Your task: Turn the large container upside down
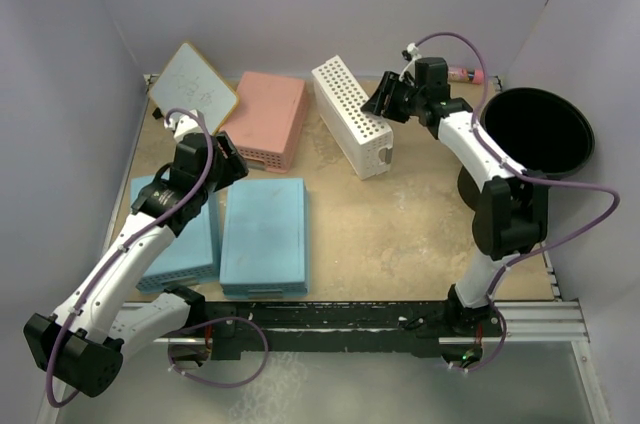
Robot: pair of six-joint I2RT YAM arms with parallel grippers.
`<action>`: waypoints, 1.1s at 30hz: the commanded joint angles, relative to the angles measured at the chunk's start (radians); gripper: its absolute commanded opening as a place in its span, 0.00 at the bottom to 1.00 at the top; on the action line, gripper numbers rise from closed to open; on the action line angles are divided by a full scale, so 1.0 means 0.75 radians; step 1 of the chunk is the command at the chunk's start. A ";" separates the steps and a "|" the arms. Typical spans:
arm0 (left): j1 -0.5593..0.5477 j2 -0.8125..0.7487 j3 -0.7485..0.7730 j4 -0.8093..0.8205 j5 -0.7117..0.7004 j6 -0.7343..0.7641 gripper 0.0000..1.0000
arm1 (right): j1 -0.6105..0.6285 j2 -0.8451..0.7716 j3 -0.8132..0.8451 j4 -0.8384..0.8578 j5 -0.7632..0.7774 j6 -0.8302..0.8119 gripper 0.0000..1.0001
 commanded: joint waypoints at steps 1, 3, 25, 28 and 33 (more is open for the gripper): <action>0.000 -0.019 -0.003 0.058 0.000 0.033 0.63 | -0.001 -0.062 0.034 -0.028 0.077 -0.056 0.49; 0.000 -0.018 -0.007 0.059 0.001 0.033 0.63 | -0.001 -0.072 0.022 -0.018 0.085 -0.047 0.44; 0.001 -0.017 -0.013 0.065 0.013 0.037 0.63 | -0.001 -0.106 0.074 -0.067 0.171 -0.083 0.59; 0.000 -0.016 -0.012 0.067 0.016 0.037 0.63 | -0.001 -0.083 0.104 -0.071 0.174 -0.093 0.58; 0.001 -0.021 -0.008 0.062 0.013 0.035 0.63 | -0.001 -0.052 0.136 -0.058 0.173 -0.094 0.50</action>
